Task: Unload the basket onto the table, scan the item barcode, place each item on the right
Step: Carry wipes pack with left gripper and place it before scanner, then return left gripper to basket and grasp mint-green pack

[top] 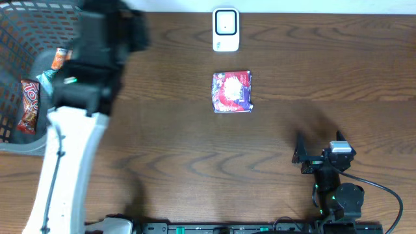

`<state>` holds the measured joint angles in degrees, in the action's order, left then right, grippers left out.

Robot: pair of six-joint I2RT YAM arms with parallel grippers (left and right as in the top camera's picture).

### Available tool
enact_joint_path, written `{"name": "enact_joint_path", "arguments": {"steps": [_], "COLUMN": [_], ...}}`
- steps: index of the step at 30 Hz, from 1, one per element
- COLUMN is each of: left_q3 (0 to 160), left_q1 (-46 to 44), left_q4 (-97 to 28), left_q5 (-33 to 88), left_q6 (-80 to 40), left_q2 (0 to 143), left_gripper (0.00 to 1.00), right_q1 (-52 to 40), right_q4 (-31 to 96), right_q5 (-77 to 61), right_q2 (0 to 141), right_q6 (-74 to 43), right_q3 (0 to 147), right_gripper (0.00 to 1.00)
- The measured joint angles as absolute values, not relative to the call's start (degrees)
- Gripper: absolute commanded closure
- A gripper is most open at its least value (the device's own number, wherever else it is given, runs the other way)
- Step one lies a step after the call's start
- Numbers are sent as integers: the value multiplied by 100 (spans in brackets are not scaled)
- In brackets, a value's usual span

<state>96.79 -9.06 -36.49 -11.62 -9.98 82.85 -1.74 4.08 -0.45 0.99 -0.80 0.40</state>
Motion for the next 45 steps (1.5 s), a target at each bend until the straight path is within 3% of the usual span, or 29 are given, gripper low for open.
{"name": "enact_joint_path", "arguments": {"steps": [2,7,17,45], "left_q3": [9682,9679,9682,9679], "left_q1": [-388,633,2320,2545], "left_q4": [-3686,-3708,-4086,-3253], "left_q5": [-1216,-1245,-1236,-650], "left_q6": [-1264,-1758,-2331,-2423], "left_q2": [8136,7970,8735,12138], "left_gripper": [31,16,15,16], "right_q1": [-174,-174,-174,-174], "right_q4": [408,408,408,408], "right_q5": [-45,-45,-43,-43], "right_q2": [99,99,99,99], "right_q6": [-78,-78,-78,-78], "right_q3": [40,40,40,40], "right_gripper": [1,1,1,1]}}
